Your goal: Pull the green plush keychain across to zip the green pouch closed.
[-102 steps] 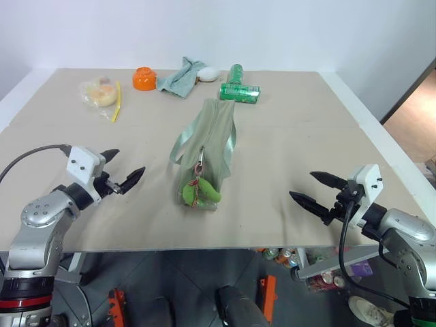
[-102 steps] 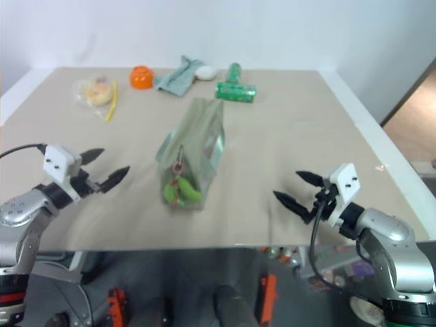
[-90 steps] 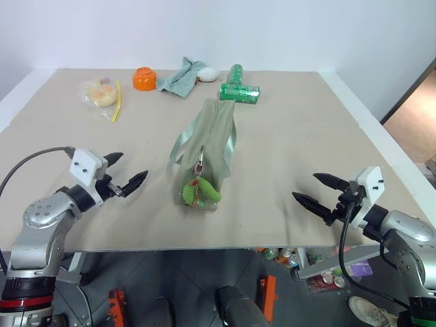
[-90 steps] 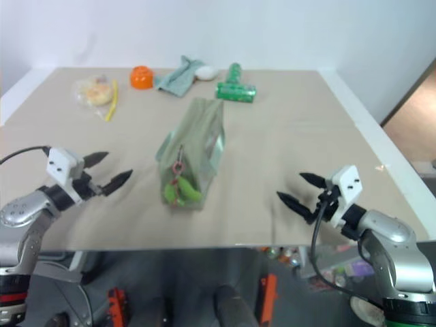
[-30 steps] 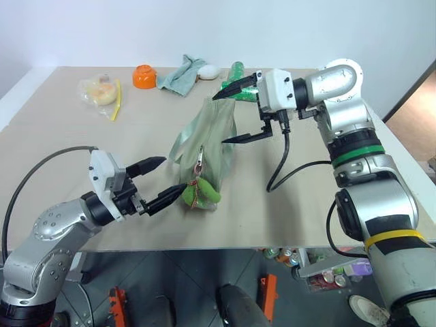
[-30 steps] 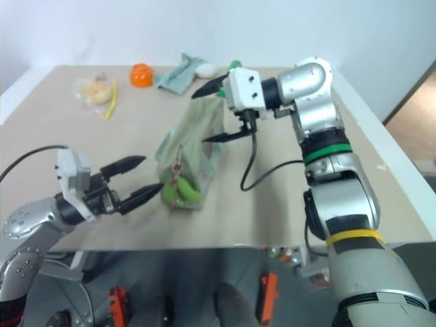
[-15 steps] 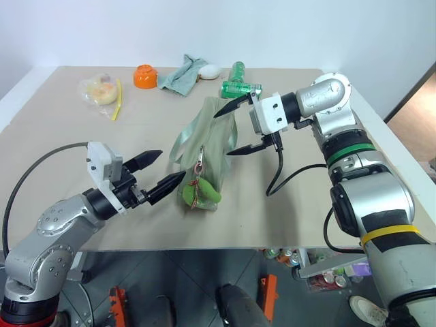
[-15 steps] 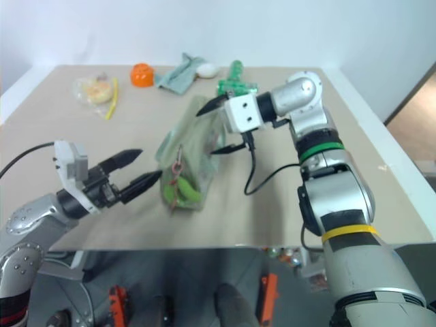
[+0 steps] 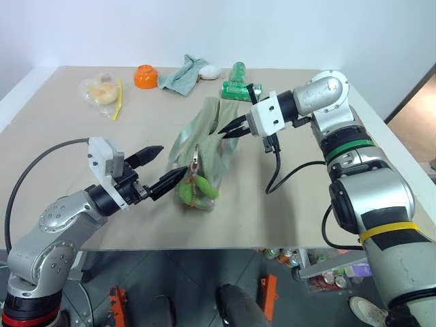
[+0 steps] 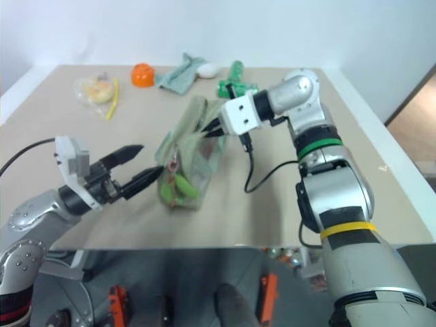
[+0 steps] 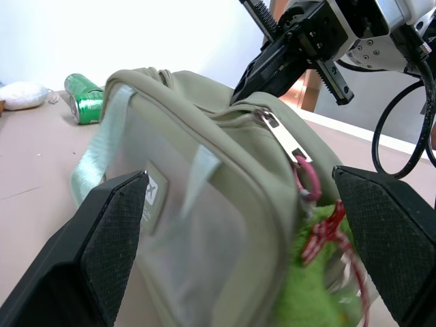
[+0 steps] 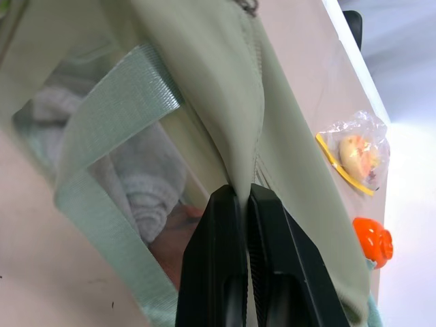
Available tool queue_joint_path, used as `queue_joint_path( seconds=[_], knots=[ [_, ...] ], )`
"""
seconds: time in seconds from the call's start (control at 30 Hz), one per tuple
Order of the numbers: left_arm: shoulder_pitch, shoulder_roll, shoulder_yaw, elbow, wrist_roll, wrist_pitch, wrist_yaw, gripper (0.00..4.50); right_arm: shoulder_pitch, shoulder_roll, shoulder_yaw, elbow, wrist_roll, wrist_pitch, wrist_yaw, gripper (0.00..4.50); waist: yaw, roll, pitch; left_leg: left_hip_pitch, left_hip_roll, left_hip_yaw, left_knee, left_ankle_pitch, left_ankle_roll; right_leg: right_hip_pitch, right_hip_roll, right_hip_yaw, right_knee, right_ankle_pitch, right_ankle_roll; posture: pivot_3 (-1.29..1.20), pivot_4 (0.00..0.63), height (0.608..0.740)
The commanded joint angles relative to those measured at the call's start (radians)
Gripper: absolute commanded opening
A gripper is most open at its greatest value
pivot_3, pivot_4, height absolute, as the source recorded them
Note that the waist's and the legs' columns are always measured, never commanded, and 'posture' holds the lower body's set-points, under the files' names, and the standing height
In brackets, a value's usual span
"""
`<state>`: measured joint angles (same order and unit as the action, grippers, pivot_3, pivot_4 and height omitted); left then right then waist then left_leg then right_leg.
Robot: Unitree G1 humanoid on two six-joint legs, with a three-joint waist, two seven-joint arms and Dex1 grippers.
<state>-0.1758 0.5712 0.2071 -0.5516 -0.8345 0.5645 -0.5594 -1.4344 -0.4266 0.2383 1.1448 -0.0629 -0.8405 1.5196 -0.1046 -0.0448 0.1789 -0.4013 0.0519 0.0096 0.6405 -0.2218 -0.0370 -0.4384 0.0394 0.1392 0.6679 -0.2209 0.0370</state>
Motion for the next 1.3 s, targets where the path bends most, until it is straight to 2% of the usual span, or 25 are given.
queue_joint_path(
  seconds=[0.03, 0.27, 0.43, 0.57, 0.83, 1.3],
  knots=[
    [-0.025, 0.031, 0.053, 0.03, 0.013, -0.036, -0.035, 4.5, -0.065, 0.0, -0.008, -0.035, 0.008, 0.062, 0.027, 0.03, 0.0, 0.001, 0.001, 0.0, 0.0, -0.001, 0.0, 0.0, 0.0, 0.0, 0.0, -0.001, 0.0, 0.0, 0.0, 0.0, 0.15, 0.74],
    [-0.031, 0.065, 0.098, 0.092, 0.013, -0.055, -0.095, 4.5, -0.09, -0.03, 0.031, -0.1, -0.043, 0.223, 0.054, 0.03, 0.001, 0.003, 0.002, -0.001, 0.0, -0.003, 0.0, 0.001, 0.0, 0.0, 0.0, -0.003, 0.001, -0.001, -0.001, 0.0, 0.15, 0.74],
    [-0.045, 0.092, 0.135, 0.148, 0.041, -0.086, -0.124, 4.5, -0.078, -0.078, 0.085, -0.199, -0.099, 0.307, 0.062, 0.03, 0.003, 0.004, 0.002, -0.003, 0.0, -0.007, 0.0, 0.001, -0.001, 0.0, 0.0, -0.007, 0.001, -0.001, -0.003, 0.0, 0.15, 0.74],
    [-0.052, 0.109, 0.154, 0.163, 0.01, -0.065, -0.153, 4.5, -0.064, -0.112, 0.111, -0.281, -0.136, 0.378, 0.051, 0.03, 0.004, 0.004, 0.003, -0.003, -0.001, -0.008, 0.0, 0.001, -0.001, 0.0, -0.001, -0.008, 0.001, -0.001, -0.003, 0.0, 0.15, 0.74],
    [-0.025, 0.129, 0.093, 0.129, -0.003, -0.034, -0.238, 4.5, 0.036, -0.156, 0.104, -0.568, -0.133, 0.729, 0.022, 0.03, 0.006, 0.004, 0.003, -0.003, -0.002, -0.009, 0.001, 0.002, -0.001, 0.001, -0.004, -0.011, 0.002, -0.002, -0.003, 0.0, 0.15, 0.74],
    [-0.1, 0.115, 0.041, 0.213, 0.039, -0.056, -0.288, 4.5, 0.089, -0.328, 0.104, -0.91, -0.161, 1.101, 0.069, 0.03, 0.024, 0.005, 0.003, -0.005, -0.003, -0.01, 0.001, 0.003, -0.002, -0.002, -0.004, -0.013, 0.005, -0.007, 0.0, 0.0, 0.15, 0.74]
  ],
)
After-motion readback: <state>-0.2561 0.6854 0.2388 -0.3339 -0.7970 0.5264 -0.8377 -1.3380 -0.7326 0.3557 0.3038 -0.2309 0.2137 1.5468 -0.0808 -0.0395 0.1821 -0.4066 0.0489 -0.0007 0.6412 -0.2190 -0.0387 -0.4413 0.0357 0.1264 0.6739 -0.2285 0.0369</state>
